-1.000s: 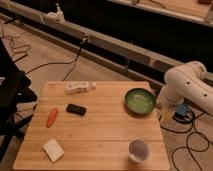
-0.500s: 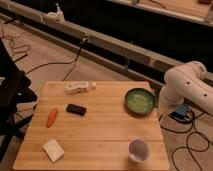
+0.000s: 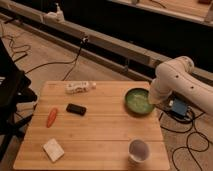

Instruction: Move the arm in a circular motion

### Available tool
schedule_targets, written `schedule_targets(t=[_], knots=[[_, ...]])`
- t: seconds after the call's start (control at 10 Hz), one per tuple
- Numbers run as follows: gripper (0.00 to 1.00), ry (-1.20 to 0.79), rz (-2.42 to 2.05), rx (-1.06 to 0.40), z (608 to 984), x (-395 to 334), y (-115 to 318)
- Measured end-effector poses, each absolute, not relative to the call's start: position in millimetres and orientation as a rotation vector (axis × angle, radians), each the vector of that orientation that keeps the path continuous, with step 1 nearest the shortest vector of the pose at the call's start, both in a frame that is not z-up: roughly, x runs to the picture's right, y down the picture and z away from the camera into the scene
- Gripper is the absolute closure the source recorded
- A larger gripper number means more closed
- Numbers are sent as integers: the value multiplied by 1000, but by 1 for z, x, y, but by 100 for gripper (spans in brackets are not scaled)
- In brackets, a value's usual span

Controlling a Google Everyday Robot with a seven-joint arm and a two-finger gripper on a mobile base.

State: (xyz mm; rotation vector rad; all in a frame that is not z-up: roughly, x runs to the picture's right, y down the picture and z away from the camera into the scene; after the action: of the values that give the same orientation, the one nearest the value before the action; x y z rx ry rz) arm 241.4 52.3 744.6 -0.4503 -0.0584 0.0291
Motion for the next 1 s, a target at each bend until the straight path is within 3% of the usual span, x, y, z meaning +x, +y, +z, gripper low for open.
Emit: schedule_targets(t=[0.5,0.7,1.0], knots=[[100,-197,-99,-354,782,140,18],[100,-260,-188,-341,774,89,22],[100,-385,-262,-402,737,49,68]])
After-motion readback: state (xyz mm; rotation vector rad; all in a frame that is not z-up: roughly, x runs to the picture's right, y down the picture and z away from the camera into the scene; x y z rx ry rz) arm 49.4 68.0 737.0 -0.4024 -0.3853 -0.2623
